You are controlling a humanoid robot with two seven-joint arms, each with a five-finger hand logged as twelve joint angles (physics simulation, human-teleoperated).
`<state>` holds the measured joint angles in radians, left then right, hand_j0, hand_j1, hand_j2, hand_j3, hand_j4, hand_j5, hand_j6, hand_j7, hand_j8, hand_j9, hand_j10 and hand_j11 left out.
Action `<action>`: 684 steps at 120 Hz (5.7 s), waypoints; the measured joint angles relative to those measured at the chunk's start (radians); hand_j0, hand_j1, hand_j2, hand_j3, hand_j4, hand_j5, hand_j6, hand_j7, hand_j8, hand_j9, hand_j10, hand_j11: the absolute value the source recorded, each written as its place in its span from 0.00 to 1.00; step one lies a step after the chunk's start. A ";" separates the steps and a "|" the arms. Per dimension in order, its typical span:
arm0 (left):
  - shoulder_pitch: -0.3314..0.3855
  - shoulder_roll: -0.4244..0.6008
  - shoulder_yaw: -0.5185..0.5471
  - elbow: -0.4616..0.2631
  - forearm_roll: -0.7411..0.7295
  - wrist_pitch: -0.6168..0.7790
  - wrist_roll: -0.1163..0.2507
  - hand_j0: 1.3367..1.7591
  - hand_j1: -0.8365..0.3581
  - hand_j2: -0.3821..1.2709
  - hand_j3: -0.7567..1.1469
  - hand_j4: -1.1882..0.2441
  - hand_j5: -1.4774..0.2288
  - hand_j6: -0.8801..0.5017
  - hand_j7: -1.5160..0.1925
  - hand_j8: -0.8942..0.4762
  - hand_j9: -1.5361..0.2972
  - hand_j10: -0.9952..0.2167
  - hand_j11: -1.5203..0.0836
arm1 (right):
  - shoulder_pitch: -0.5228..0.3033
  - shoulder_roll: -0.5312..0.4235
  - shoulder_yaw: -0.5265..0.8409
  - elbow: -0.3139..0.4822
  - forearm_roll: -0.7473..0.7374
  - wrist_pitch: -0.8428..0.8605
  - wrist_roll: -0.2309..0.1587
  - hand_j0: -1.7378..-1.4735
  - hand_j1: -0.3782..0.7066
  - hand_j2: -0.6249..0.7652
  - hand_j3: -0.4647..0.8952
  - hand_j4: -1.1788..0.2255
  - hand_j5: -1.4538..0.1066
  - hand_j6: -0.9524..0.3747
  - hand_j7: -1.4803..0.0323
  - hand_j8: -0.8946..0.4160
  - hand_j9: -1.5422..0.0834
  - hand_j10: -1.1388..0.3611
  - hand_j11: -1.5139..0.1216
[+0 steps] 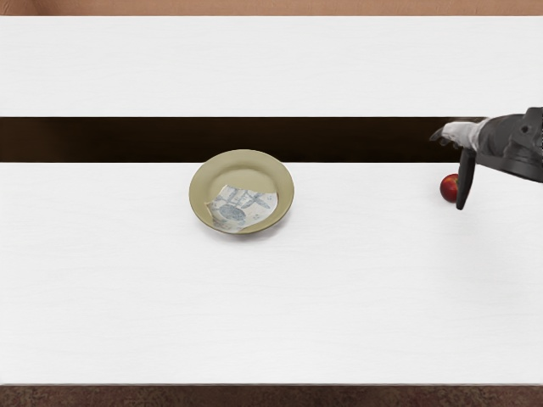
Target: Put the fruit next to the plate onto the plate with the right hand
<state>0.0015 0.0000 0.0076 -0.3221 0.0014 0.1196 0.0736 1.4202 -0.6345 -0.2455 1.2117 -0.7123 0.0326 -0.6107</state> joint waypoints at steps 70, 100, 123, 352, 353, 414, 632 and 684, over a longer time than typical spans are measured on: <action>0.000 0.000 0.000 0.000 0.000 0.000 0.000 0.76 0.99 0.23 0.40 0.83 0.87 0.64 0.89 0.65 0.84 0.82 0.95 | -0.020 0.053 -0.106 -0.005 -0.003 -0.192 0.000 0.30 0.29 0.42 0.34 0.67 0.73 0.53 0.77 0.50 0.76 0.60 0.73; 0.000 0.000 0.000 0.000 0.000 0.000 0.000 0.76 0.99 0.23 0.40 0.83 0.87 0.64 0.89 0.65 0.84 0.82 0.95 | -0.033 0.070 -0.146 -0.023 -0.003 -0.232 0.000 0.30 0.29 0.42 0.34 0.66 0.73 0.53 0.77 0.49 0.75 0.60 0.73; 0.000 0.000 0.000 0.000 0.000 0.000 0.000 0.76 0.99 0.23 0.40 0.83 0.87 0.64 0.89 0.65 0.84 0.82 0.95 | -0.051 0.079 -0.150 -0.036 -0.002 -0.237 0.000 0.30 0.29 0.42 0.34 0.66 0.73 0.53 0.77 0.50 0.75 0.60 0.73; 0.000 0.000 0.000 0.000 0.000 0.000 0.000 0.76 0.99 0.23 0.40 0.83 0.87 0.64 0.89 0.65 0.84 0.82 0.95 | -0.103 0.140 -0.142 -0.102 0.010 -0.336 0.001 0.31 0.60 0.53 0.34 0.41 0.44 0.27 0.47 0.36 0.47 0.46 0.44; 0.000 0.000 0.000 0.000 0.000 0.000 0.000 0.76 0.99 0.23 0.40 0.83 0.87 0.64 0.89 0.65 0.84 0.82 0.95 | -0.103 0.140 -0.142 -0.102 0.010 -0.336 0.001 0.31 0.60 0.54 0.34 0.41 0.43 0.27 0.46 0.37 0.46 0.46 0.44; 0.000 0.000 0.000 0.000 0.000 0.000 0.000 0.76 0.99 0.23 0.40 0.83 0.87 0.64 0.89 0.65 0.84 0.82 0.95 | -0.102 0.138 -0.138 -0.110 0.035 -0.333 0.000 0.32 0.59 0.63 0.34 0.31 0.32 0.24 0.34 0.37 0.35 0.43 0.32; 0.000 0.000 0.000 0.000 0.000 0.000 0.000 0.76 0.99 0.23 0.40 0.83 0.87 0.64 0.89 0.65 0.84 0.82 0.95 | 0.084 0.632 0.092 -0.126 0.076 -0.292 0.001 0.31 0.68 0.86 0.34 0.28 0.22 0.14 0.28 0.40 0.27 0.46 0.27; 0.000 0.000 0.000 0.000 0.000 0.000 0.000 0.76 0.99 0.23 0.40 0.83 0.87 0.64 0.89 0.65 0.84 0.82 0.95 | 0.020 0.634 0.098 -0.159 0.070 -0.294 0.000 0.30 0.40 0.67 0.34 0.53 0.55 0.39 0.60 0.50 0.58 0.56 0.57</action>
<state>0.0015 0.0000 0.0076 -0.3221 0.0011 0.1197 0.0736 1.4406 -0.0001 -0.1479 1.0522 -0.6422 -0.2610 -0.6106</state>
